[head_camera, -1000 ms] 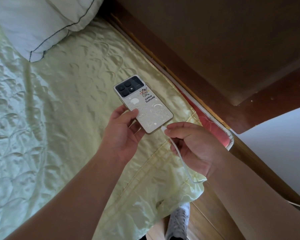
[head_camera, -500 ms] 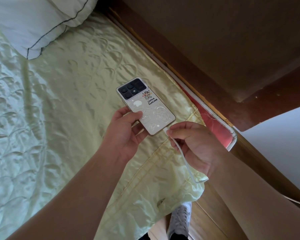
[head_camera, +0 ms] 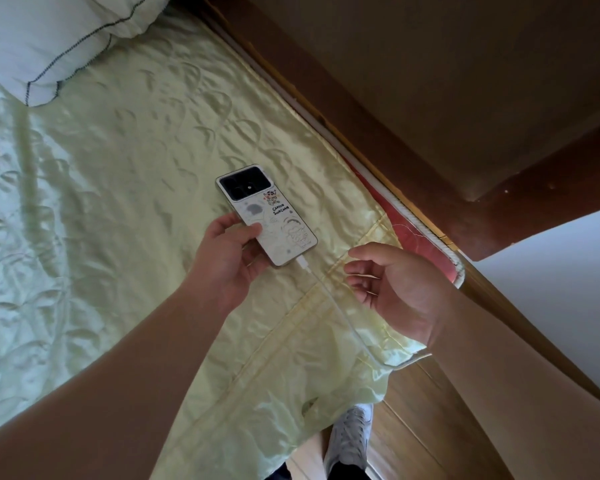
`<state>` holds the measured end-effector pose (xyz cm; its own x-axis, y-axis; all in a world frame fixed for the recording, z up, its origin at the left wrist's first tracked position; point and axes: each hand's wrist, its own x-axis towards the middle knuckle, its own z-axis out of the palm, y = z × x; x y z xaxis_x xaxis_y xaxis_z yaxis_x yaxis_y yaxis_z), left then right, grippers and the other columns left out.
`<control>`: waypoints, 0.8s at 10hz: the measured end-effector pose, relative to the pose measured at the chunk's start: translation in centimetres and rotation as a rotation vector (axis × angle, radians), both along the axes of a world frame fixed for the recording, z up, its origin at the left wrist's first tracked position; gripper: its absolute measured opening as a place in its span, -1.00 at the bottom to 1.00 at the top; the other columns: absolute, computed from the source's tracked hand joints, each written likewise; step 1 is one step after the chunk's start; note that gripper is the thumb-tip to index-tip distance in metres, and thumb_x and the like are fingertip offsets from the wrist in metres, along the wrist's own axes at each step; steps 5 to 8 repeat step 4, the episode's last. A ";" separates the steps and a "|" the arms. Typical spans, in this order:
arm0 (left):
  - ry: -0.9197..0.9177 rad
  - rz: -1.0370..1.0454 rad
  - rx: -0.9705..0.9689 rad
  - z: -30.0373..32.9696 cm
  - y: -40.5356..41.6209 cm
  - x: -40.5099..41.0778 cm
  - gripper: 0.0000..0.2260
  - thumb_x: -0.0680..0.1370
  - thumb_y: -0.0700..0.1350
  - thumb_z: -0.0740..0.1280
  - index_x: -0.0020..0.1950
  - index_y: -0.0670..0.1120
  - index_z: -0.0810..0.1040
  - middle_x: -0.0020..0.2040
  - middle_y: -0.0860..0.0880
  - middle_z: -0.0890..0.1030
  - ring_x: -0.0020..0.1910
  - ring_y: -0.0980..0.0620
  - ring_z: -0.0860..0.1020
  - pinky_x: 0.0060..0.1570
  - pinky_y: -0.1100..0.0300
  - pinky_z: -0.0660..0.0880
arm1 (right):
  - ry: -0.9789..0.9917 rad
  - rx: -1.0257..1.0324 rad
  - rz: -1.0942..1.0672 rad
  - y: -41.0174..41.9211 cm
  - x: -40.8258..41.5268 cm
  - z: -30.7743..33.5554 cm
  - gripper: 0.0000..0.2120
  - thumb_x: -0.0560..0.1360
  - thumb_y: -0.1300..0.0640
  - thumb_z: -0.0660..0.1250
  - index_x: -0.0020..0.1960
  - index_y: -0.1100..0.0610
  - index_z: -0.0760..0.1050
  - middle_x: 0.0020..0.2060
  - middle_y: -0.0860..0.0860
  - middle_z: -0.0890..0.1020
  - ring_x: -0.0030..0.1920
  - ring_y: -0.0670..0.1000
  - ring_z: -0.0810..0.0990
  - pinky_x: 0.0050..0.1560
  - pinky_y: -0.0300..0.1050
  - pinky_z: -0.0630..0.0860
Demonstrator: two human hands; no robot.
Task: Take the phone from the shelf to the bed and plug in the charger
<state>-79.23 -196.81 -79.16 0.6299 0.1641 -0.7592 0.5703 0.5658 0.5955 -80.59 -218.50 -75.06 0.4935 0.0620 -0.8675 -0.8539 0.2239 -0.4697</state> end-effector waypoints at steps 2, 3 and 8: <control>0.056 -0.069 0.064 -1.1 0.2 -0.1 -0.81 0.53 -0.36 0.27 0.07 -0.13 0.50 -0.10 -0.11 0.74 -0.16 -0.08 0.71 -0.23 -0.03 0.64 | -0.023 0.001 0.023 0.1 0.0 -0.2 -0.91 0.44 0.19 0.40 -0.07 0.16 0.55 -0.33 0.03 0.62 -0.34 0.00 0.56 -0.31 -0.14 0.46; 0.047 -0.159 0.156 -0.6 0.6 -0.7 -0.82 0.54 -0.28 0.30 0.10 -0.12 0.55 -0.12 -0.02 0.75 -0.14 0.04 0.70 -0.08 0.08 0.61 | -0.027 0.037 0.017 0.5 0.0 0.0 -0.92 0.44 0.20 0.40 -0.07 0.15 0.54 -0.33 0.04 0.63 -0.33 -0.01 0.56 -0.31 -0.15 0.47; 0.079 -0.191 0.222 0.7 1.1 -2.1 -0.83 0.52 -0.23 0.35 0.09 -0.09 0.56 -0.20 0.02 0.72 -0.18 0.07 0.65 -0.08 0.14 0.53 | -0.031 0.053 0.006 1.1 -0.1 1.5 -0.94 0.45 0.21 0.40 -0.08 0.14 0.55 -0.30 0.05 0.65 -0.30 0.00 0.57 -0.27 -0.14 0.48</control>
